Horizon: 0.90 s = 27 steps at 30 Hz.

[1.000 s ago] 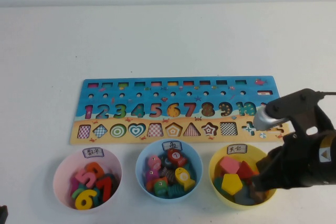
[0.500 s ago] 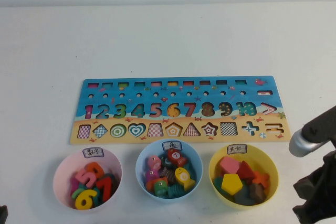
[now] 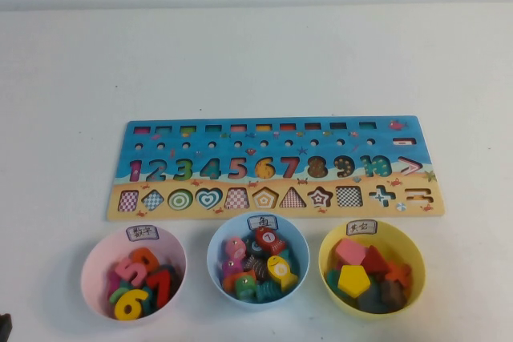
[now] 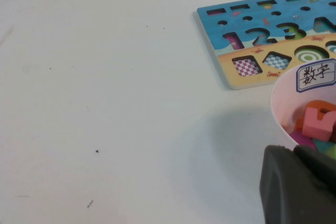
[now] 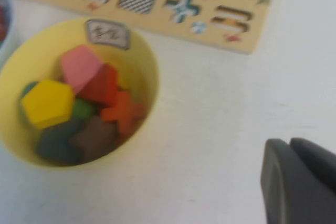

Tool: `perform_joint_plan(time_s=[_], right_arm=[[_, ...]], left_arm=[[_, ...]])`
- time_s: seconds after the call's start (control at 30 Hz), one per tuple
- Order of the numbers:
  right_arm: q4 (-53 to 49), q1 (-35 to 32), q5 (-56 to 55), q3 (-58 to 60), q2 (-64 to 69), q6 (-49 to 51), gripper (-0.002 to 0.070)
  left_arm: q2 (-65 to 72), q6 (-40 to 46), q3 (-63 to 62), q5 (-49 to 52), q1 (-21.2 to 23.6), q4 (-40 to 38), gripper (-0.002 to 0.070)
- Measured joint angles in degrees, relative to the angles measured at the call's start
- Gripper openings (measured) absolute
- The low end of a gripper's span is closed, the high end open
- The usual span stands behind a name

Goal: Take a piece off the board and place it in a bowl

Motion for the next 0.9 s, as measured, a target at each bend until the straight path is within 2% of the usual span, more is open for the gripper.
perform_joint_plan(time_s=[0.13,0.27,0.67,0.9], right_arm=[[0.00,-7.45,-7.86,9.82,-11.36,0.00,-0.0016],[0.00,-12.01,-10.82,17.07,-21.01,0.00,-0.0016],[0.09,-12.90,-8.47,19.20,-39.91,0.11,-0.0016],[0.09,-12.90,-5.05,19.20,-41.81,0.11,-0.0016]], left_arm=[[0.00,0.00,0.00,0.00,0.00,0.00,-0.0005],[0.00,0.00,0.00,0.00,0.00,0.00,-0.0005],[0.00,0.00,0.00,0.00,0.00,0.00,-0.0004],[0.00,0.00,0.00,0.00,0.00,0.00,-0.0004]])
